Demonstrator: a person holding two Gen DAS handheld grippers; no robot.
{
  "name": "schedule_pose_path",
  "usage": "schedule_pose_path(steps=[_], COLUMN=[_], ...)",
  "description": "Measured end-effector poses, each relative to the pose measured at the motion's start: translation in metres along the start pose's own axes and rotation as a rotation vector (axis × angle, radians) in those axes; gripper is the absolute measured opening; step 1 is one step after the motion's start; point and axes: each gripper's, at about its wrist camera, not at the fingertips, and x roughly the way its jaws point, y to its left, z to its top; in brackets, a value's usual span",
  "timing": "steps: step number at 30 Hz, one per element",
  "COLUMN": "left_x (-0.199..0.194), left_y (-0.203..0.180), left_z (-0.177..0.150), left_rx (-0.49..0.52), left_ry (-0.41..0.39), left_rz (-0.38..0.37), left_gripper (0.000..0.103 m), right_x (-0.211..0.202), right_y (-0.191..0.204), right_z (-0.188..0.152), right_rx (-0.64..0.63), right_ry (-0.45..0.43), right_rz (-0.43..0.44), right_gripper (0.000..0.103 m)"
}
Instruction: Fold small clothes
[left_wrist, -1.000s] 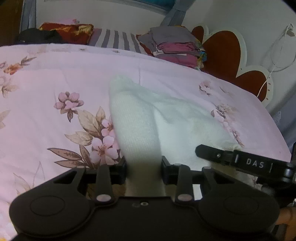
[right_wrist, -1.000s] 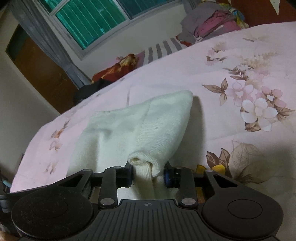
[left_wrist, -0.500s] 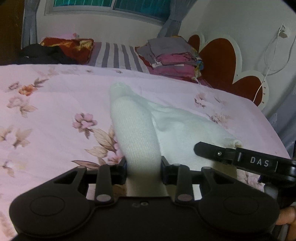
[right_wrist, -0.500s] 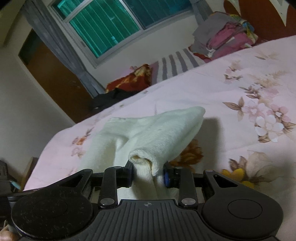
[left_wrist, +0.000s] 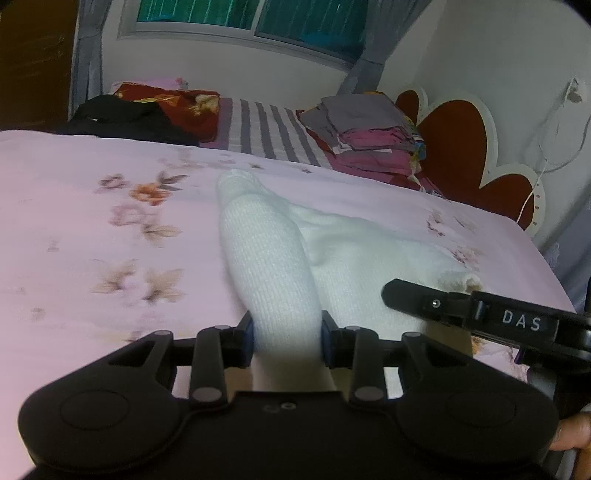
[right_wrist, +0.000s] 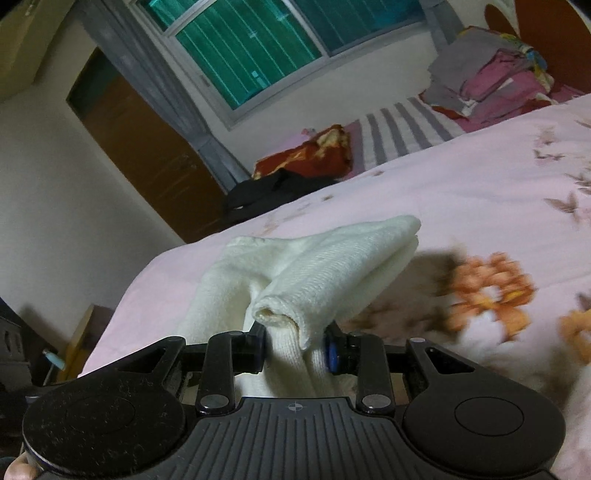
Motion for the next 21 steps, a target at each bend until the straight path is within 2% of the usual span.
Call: schedule_pose_path(steps=[11, 16, 21], left_x=[-0.037, -0.040, -0.031], left_y=[0.135, 0.178, 0.214], left_z=[0.014, 0.019, 0.013], left_rx=[-0.009, -0.025, -0.059], left_ry=[-0.006, -0.003, -0.001], left_rz=[0.011, 0.030, 0.045], left_gripper=[0.032, 0.032, 0.032], right_x=[0.083, 0.124, 0.161], right_y=[0.119, 0.153, 0.168], right_z=[-0.044, -0.058, -0.068], right_rx=[0.007, 0.010, -0.025], right_ry=[0.000, 0.011, 0.036], right_rz=[-0.003, 0.012, 0.018], right_gripper=[0.030, 0.030, 0.030])
